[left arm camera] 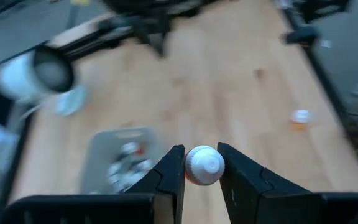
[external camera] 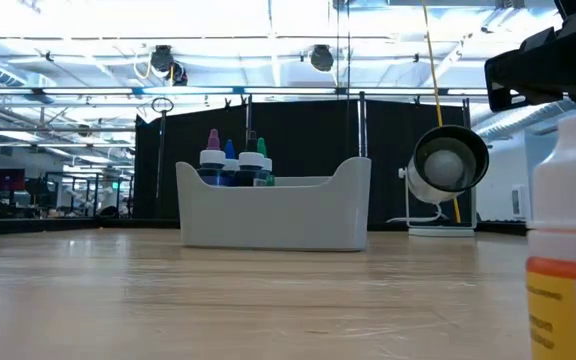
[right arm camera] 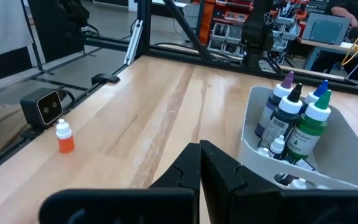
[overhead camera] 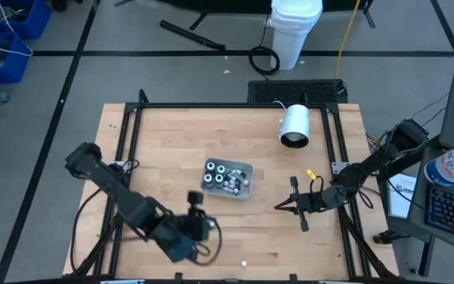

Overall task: Pick & Place food coloring
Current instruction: Put the orange food coloring bottle into the gray bin

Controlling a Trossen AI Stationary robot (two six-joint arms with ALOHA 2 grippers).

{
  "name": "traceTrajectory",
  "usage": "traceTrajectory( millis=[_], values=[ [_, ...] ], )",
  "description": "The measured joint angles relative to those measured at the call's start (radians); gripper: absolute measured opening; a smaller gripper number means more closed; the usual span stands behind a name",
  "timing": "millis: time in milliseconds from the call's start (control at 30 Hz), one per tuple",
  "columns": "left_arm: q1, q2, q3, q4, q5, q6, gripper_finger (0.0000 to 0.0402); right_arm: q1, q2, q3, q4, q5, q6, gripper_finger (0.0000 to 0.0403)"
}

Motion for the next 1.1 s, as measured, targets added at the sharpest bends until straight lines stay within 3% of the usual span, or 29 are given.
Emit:
traceTrajectory(
  millis=[167, 333, 433, 533, 733, 900, 1100],
  values=[
    [0.033, -0.108, -0.055, -0.046, -0.062, -0.028, 0.0084, 0.000, 0.000, 0.000, 0.003, 0.000, 0.000, 0.0000],
    [0.035, -0.318, -0.334, 0.119, -0.052, -0.039, 0.0084, 0.000, 0.000, 0.000, -0.002, 0.000, 0.000, 0.0000],
    [0.036, -0.469, -0.590, 0.325, -0.053, -0.065, 0.0084, 0.000, 0.000, 0.000, -0.003, 0.000, 0.000, 0.0000],
    [0.035, -0.597, -0.842, 0.633, -0.009, -0.063, 0.0084, 0.000, 0.000, 0.000, -0.004, 0.000, 0.000, 0.0000],
    [0.047, -0.706, -1.212, 1.118, 0.019, -0.082, 0.0083, 0.000, 0.000, 0.000, -0.004, 0.000, -0.001, 0.0000],
    [0.101, -0.694, -1.301, 1.238, 0.019, -0.208, 0.0083, -0.003, 0.000, 0.000, -0.004, 0.000, -0.001, 0.0000],
    [0.189, -0.568, -1.167, 1.236, 0.114, -0.199, 0.0083, -0.003, 0.000, 0.000, -0.004, 0.002, -0.002, 0.0000]
  ],
)
